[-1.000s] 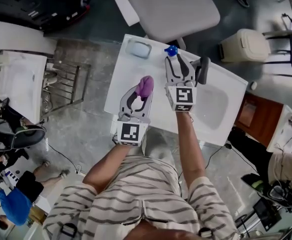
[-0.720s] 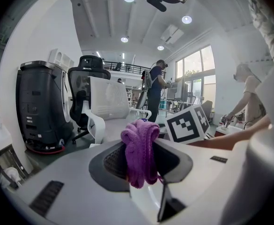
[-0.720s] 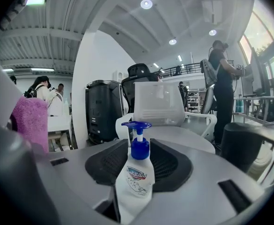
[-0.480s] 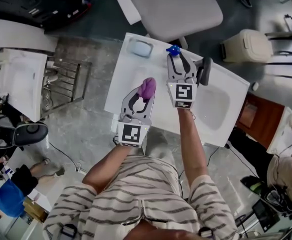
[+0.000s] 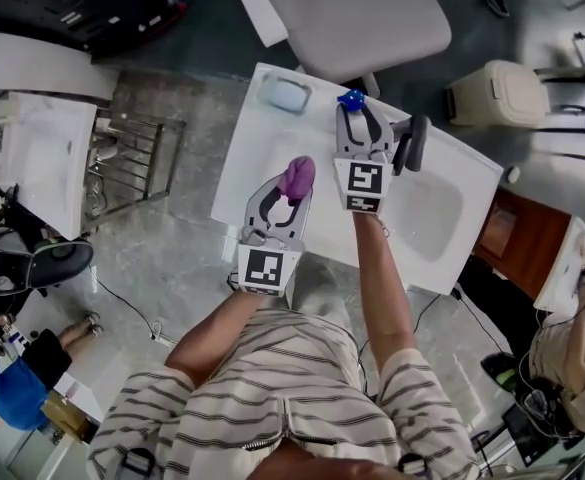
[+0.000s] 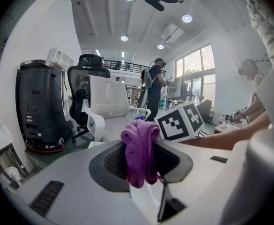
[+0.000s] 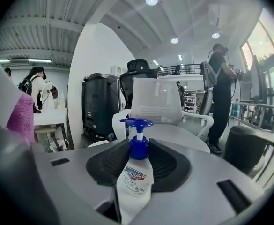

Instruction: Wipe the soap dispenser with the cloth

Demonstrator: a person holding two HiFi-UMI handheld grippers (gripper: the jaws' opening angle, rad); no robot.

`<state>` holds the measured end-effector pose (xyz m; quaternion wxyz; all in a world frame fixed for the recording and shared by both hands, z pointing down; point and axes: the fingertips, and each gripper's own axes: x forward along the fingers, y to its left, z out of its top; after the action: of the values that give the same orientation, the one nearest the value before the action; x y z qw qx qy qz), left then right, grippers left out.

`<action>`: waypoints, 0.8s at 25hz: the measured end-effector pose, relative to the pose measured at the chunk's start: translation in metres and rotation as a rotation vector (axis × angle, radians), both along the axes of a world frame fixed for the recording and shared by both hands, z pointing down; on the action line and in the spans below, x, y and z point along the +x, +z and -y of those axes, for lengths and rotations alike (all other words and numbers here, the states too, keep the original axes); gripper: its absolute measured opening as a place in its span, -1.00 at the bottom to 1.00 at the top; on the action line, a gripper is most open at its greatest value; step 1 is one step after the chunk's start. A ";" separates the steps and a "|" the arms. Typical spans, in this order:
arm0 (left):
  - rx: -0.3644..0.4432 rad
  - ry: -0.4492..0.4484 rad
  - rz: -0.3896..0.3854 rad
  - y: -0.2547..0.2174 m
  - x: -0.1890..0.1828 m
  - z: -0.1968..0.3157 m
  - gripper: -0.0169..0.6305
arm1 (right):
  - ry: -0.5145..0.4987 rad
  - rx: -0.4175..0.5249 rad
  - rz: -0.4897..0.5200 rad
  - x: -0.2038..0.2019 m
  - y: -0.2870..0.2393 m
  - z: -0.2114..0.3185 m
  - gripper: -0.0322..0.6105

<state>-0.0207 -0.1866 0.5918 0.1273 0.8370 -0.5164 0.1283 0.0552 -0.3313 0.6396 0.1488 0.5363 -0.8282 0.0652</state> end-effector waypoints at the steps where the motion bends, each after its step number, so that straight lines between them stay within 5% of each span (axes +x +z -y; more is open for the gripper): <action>1: 0.001 -0.001 0.000 0.000 0.000 0.000 -0.54 | 0.004 -0.002 0.003 0.001 0.000 0.000 -0.52; 20: 0.047 0.006 0.000 -0.025 -0.007 -0.017 -0.54 | 0.018 -0.019 0.092 0.007 -0.042 -0.030 -0.50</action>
<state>-0.0274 -0.1693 0.5670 0.1071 0.8413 -0.5169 0.1165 0.0623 -0.3016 0.5971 0.1149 0.5388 -0.8287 0.0992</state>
